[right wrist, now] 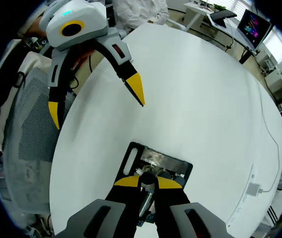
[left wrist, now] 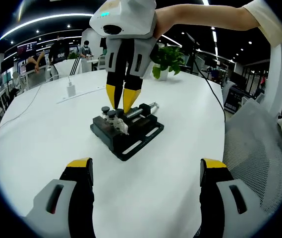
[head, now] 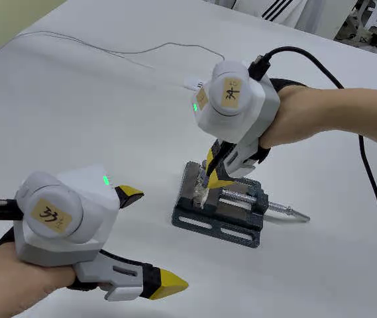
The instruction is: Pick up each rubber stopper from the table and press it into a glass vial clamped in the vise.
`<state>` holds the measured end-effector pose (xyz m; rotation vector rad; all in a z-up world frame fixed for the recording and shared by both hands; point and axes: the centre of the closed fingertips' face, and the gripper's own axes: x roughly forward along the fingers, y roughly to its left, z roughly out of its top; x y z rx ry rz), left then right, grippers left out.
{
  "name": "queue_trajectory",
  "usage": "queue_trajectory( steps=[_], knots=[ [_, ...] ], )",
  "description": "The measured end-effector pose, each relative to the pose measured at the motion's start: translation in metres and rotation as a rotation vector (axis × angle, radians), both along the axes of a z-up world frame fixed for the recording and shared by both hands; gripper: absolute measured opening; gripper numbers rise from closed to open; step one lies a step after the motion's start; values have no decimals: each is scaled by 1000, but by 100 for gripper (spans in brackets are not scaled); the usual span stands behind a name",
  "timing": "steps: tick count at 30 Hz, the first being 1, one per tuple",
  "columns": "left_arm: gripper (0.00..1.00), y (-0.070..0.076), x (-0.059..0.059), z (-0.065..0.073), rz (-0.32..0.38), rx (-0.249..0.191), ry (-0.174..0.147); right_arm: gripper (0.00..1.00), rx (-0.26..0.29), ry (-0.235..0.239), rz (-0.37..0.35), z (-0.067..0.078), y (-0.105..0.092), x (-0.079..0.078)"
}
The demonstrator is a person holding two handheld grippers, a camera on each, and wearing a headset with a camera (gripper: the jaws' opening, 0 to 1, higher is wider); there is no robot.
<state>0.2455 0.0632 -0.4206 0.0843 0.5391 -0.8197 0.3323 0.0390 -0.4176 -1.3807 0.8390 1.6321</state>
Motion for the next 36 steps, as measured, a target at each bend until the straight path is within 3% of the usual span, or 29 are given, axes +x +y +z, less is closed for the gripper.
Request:
queue_trajectory(
  steps=[33,36],
  knots=[
    [83,3,-4,-11,8,-22,40,5,-90,-6,34,-11,4,3],
    [83,2,-4,-12,6,-23,44,4,-98,-1,-15,-12,3,4]
  ],
)
